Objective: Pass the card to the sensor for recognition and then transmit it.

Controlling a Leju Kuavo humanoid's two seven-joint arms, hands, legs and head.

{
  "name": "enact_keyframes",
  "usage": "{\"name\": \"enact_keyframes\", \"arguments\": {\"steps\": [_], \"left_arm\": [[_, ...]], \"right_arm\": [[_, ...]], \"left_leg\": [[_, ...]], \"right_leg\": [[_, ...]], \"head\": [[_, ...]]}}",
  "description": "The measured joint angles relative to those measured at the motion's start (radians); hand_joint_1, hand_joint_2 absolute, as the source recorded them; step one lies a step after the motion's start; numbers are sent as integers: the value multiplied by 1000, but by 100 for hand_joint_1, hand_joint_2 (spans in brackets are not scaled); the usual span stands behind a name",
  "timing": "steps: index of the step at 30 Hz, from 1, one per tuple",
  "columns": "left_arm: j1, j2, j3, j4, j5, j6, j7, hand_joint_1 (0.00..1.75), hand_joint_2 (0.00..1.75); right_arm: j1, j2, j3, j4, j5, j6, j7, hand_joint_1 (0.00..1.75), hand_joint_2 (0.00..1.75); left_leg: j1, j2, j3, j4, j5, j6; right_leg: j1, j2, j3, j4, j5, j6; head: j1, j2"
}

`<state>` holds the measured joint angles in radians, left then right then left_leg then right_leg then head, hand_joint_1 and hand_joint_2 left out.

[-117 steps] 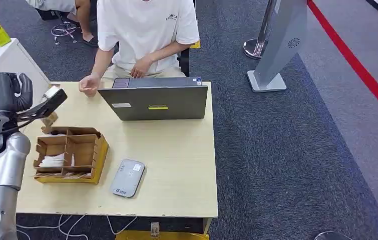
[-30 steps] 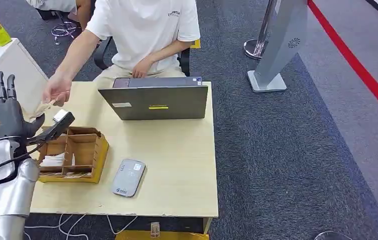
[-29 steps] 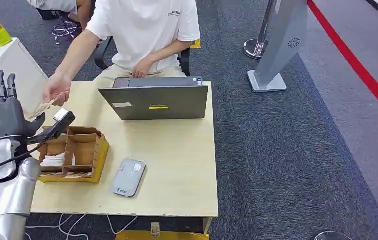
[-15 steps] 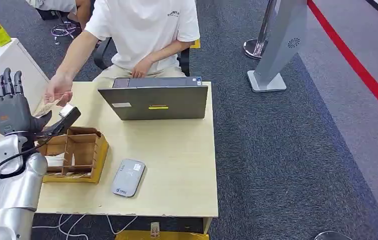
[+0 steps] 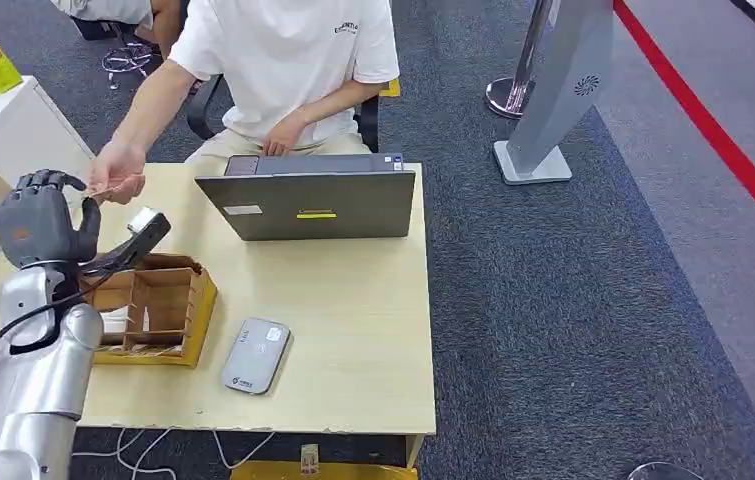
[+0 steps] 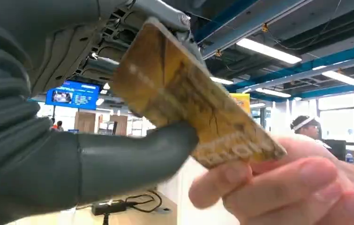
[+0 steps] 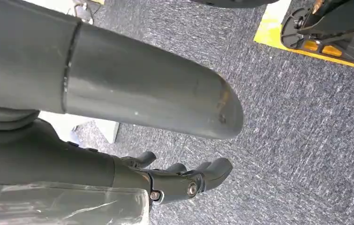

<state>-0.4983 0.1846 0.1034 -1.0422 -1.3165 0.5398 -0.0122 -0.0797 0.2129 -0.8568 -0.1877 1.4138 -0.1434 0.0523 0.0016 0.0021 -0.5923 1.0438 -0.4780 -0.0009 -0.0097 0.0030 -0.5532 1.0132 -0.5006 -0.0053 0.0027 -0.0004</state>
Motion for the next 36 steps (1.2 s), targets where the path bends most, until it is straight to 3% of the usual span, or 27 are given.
{"name": "enact_keyframes", "arguments": {"steps": [19,24,30,36], "left_arm": [[-7,-25,-32,-5,16,-37,2,175,175],[71,-63,-85,-144,18,-83,0,175,175],[209,-98,-223,-360,-47,-154,32,175,175],[262,-108,-292,-457,-57,-177,35,175,175]], "right_arm": [[0,-6,0,0,-5,8,-2,0,0],[0,-6,-5,0,-23,-2,8,0,0],[0,-6,-20,0,-38,-8,9,0,0],[1,-5,-26,0,-39,-13,8,0,0]], "left_leg": [[0,0,0,0,0,0],[0,0,0,0,0,0],[-1,0,-1,0,-1,1],[0,0,0,0,-1,1]], "right_leg": [[0,0,0,0,0,0],[0,0,0,0,0,0],[-1,0,0,-1,0,0],[0,0,0,-1,0,0]], "head": [[0,0],[0,0],[0,0],[-2,0]]}}
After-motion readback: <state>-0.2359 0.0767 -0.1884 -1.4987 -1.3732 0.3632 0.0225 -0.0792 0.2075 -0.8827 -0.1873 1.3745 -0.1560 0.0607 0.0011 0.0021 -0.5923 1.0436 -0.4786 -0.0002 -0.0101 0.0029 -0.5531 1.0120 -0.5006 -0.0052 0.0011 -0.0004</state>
